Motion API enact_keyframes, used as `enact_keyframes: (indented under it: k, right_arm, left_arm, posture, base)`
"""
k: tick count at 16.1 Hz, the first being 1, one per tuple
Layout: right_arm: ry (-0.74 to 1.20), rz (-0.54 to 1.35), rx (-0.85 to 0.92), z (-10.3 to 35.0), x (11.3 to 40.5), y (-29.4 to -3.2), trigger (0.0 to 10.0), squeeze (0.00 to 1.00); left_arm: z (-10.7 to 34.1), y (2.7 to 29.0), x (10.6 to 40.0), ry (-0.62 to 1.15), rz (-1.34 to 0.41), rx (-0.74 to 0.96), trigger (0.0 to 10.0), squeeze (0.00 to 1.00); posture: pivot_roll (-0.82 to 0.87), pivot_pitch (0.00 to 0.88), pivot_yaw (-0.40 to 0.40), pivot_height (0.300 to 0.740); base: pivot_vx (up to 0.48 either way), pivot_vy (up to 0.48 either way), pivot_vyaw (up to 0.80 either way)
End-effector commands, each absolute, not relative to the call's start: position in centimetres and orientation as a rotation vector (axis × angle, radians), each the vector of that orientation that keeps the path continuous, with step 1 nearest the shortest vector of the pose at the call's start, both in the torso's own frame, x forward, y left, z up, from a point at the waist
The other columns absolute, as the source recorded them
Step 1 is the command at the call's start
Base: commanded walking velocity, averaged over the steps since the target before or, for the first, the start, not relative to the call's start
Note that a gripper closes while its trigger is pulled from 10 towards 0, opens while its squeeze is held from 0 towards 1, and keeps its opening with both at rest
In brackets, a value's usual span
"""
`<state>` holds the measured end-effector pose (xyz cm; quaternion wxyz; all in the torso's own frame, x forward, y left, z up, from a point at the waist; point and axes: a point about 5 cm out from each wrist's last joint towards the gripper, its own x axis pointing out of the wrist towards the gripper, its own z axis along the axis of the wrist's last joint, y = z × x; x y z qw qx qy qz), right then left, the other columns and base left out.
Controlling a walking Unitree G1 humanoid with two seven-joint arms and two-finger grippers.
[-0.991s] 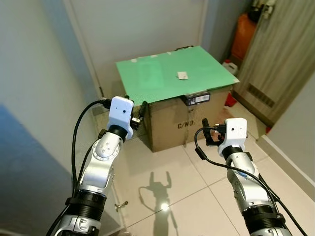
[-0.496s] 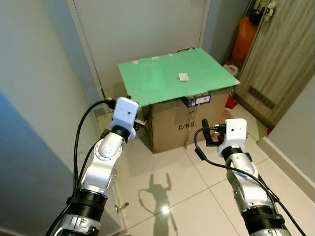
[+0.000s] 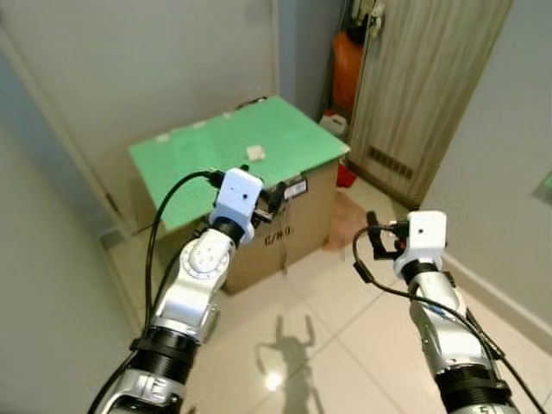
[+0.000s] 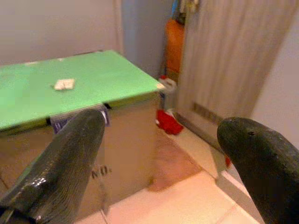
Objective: Hang keys on a hook
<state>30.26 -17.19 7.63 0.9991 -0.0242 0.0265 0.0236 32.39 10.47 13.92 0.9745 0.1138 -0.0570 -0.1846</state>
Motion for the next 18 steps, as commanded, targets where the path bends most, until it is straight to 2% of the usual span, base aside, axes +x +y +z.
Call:
enact_keyframes:
  k: [1,9,15,18]
  right_arm:
    - [0.038,0.083,-0.044,7.89,30.47,-16.01,10.0,0.00]
    - [0.053,0.109,-0.065,7.67,30.35,-15.76,10.0,0.00]
    - [0.070,0.119,-0.068,7.54,30.46,-15.75,10.0,0.00]
    - [0.063,0.120,-0.061,7.64,30.44,-15.86,10.0,0.00]
  left_arm:
    - [13.75,11.69,32.53,-0.094,-0.334,0.233,10.0,0.00]
    - [13.66,12.50,32.58,-0.083,-0.269,0.186,10.0,0.00]
    - [13.59,12.61,32.60,-0.074,-0.246,0.170,10.0,0.00]
    - [13.46,12.52,32.63,-0.065,-0.247,0.165,10.0,0.00]
  posture:
    - [-0.05,0.000,0.070,0.740]
    - [-0.04,0.000,0.058,0.740]
    - [-0.04,0.000,0.048,0.740]
    - [-0.04,0.000,0.048,0.740]
  base:
    - [0.480,0.000,0.00]
    - [0.468,0.000,0.00]
    - [0.461,0.000,0.63]
    - [0.463,0.000,0.00]
